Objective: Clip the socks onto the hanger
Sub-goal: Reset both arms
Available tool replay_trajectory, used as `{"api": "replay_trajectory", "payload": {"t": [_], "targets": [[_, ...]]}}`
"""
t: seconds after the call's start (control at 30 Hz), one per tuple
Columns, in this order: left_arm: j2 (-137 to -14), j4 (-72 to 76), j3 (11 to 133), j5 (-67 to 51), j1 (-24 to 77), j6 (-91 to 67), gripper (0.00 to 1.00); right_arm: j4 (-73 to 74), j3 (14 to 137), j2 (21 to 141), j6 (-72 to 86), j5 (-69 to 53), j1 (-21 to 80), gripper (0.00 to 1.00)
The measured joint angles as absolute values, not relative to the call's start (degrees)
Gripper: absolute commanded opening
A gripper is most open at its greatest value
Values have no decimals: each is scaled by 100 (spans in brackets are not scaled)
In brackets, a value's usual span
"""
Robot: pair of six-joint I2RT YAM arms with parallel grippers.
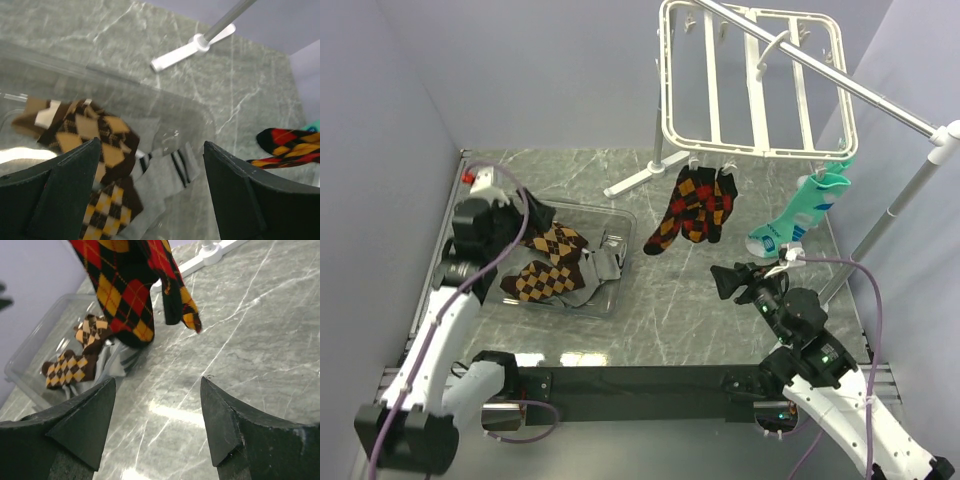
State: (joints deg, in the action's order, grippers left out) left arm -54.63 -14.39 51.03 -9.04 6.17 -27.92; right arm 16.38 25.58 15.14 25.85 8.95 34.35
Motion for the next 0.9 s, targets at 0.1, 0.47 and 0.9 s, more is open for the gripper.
{"api": "replay_trajectory", "payload": {"t": [0.1, 0.47, 0.9], "targets": [[-4788, -1332, 4451, -718, 617, -2788, 89, 1267, 2115, 1238, 2626, 1004, 3435, 75], [-2923, -666, 3118, -421, 617, -2665, 91, 537, 1728, 1291, 2659, 1039, 3435, 76], [-2224, -661, 2399, -137, 617, -2788, 99, 207, 1341, 1385, 2744, 1050, 3435, 80]]}}
